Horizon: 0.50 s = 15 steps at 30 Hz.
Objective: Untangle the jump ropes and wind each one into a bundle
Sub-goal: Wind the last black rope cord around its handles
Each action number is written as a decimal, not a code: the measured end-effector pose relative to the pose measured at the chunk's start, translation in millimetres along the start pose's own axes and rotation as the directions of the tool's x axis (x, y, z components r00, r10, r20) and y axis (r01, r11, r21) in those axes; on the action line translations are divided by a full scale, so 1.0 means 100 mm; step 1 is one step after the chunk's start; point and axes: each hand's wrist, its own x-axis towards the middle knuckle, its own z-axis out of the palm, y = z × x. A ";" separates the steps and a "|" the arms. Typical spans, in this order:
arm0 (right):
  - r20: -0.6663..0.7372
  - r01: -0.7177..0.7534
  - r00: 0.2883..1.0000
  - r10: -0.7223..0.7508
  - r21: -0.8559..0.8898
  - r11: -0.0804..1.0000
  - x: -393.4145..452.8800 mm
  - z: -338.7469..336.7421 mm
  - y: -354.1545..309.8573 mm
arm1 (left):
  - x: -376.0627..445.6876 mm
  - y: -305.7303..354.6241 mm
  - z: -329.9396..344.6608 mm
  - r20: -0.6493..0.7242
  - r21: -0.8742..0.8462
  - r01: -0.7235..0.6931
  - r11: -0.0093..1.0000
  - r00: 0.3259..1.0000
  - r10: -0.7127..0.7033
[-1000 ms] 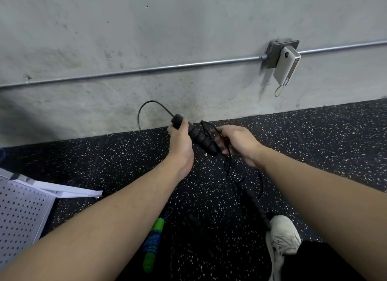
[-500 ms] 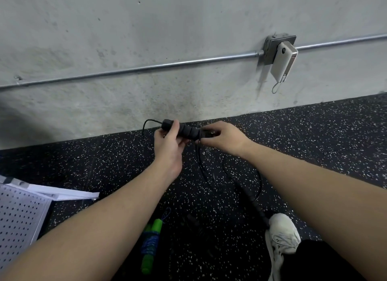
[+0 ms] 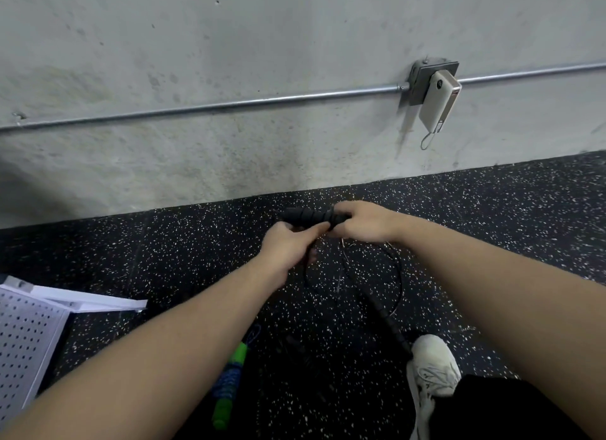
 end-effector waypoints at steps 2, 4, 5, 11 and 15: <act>0.056 -0.020 0.998 0.022 -0.034 0.999 -0.03 -0.04 0.05 | 0.00 0.07 -0.13 0.035 0.341 -0.103 0.934 0.995 0.097; 0.060 -0.023 0.998 0.025 -0.041 0.999 -0.04 -0.06 0.08 | 0.00 0.11 -0.20 0.090 0.520 -0.165 0.838 0.986 0.138; 0.051 -0.013 0.999 0.015 -0.033 0.999 -0.04 -0.08 0.09 | 0.00 0.12 -0.22 0.106 0.553 -0.191 0.811 0.982 0.159; 0.045 0.036 0.998 -0.033 -0.073 0.997 -0.14 -0.38 0.29 | 0.26 0.03 -0.57 -0.282 0.170 -0.019 0.985 0.957 0.067; -0.266 0.078 0.964 -0.006 0.261 0.962 -0.24 -0.52 0.50 | 0.55 -0.22 -1.00 -0.450 -0.206 0.088 0.975 0.876 -0.174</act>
